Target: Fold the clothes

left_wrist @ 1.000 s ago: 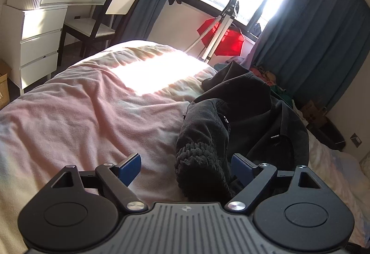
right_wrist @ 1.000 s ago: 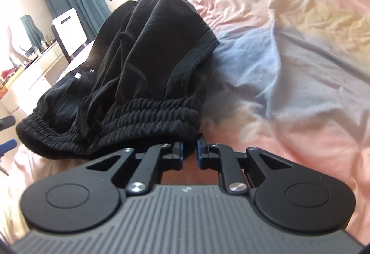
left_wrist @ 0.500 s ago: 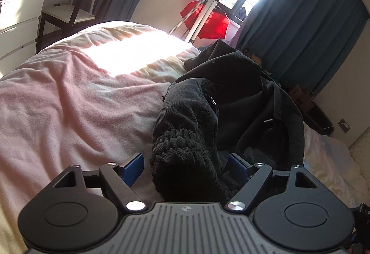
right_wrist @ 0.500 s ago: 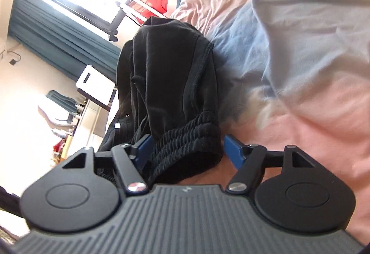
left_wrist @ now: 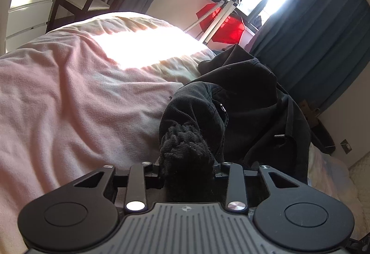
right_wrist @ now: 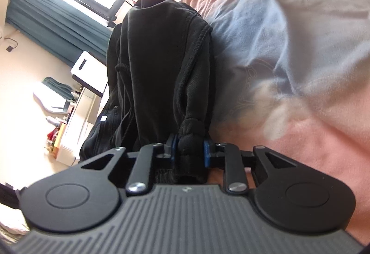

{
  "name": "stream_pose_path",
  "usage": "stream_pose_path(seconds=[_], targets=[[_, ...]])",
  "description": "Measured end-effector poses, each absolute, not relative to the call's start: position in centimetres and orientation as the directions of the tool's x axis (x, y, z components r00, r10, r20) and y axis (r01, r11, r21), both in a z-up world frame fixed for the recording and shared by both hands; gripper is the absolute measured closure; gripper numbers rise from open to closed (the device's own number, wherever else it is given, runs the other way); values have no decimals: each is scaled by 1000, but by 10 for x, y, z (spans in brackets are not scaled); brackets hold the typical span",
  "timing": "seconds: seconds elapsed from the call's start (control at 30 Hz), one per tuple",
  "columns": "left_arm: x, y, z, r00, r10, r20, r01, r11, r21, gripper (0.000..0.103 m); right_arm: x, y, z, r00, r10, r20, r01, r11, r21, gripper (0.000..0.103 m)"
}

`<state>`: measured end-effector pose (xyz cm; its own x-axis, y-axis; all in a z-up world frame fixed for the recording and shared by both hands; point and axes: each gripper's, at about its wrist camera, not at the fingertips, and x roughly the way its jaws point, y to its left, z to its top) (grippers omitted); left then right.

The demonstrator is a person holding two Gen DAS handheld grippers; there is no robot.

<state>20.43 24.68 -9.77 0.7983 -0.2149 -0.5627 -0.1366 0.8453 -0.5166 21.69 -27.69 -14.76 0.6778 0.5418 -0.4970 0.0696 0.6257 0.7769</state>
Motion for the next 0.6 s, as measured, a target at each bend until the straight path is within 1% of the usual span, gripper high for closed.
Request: stream_pose_path(seconds=[0.1,0.23,0.3,0.43,0.53,0.6], targets=[[210,247,-80,820,-205,-534,-115,856,-505,84,212,-275,-144,666,593,-452,52,568,822,84],[228,266,-41,851,-159,-500,-117,872,-476,86,198,-255,-125,632,679,-375,-16,495,869,85],[241,280,-18,864,-112,-491,-128,894,-430,86,190,-236,-121,611,731,-304,-49,418,907,85],[263,324,30,883,-28,-468,-160,920,-357,87,186,-165,-122,528,825,-205,-88,293,952,86],[278,359,65,895,32,-446,-186,933,-307,87,196,-92,-122,456,879,-137,-110,208,972,86],[293,390,84,892,96,-442,-227,940,-254,87,207,-41,-121,402,911,-95,-131,160,978,86]])
